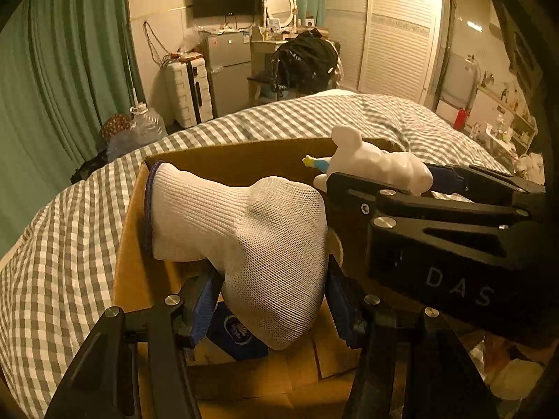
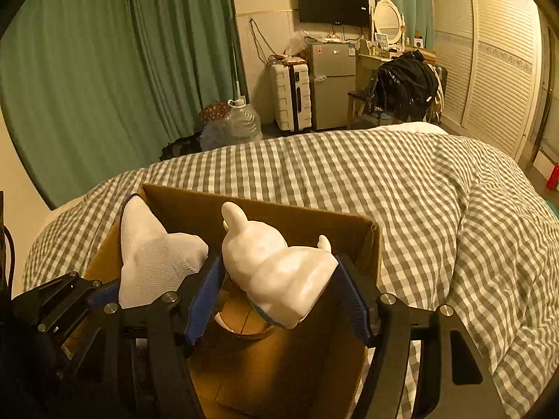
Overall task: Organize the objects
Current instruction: 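Carry the glove and plush toy into the box and release both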
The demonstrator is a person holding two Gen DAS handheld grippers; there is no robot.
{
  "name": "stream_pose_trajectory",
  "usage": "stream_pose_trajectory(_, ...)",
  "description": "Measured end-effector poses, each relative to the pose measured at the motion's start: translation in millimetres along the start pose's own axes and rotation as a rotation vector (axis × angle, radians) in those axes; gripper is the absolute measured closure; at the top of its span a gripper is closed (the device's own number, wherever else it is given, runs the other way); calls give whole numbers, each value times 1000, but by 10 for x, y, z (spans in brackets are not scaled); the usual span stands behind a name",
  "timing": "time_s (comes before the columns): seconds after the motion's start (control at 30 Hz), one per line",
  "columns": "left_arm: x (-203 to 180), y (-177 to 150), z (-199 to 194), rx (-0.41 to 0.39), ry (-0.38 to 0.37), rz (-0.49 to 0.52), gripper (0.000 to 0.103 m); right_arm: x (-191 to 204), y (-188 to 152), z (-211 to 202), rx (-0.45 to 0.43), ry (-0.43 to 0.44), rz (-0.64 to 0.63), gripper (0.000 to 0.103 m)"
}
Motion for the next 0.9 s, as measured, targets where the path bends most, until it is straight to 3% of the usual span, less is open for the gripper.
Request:
stream_pose_trajectory(0.4,-18,-58,14,-9,-4,-20,41,-65,-16,49,14,9,34,39)
stream_pose_trajectory(0.47,-20,-62,-19,-14,-4,-25,37,-60,-1,19,10,14,39,38)
stream_pose_trajectory(0.57,-14,-42,-79,-25,-5,-42,31,-27,24,-81,-14,29,43,28)
stream_pose_trajectory(0.73,-26,-20,-346,-97,-6,-69,9,-13,102,-373,-86,42,57,20)
stream_pose_trajectory(0.9,-89,-71,-600,-134,23,-59,6,-50,161,-814,-189,11,52,12)
Point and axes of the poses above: each gripper's, at about its wrist camera, not at the fingertips, and z roughly the way its jaws point, x to its left, y to its top, the point moved 4 cm from there along z, roughly the way its jaws point, and after that the axes turned 8 degrees about z, right-handed, at the moved point
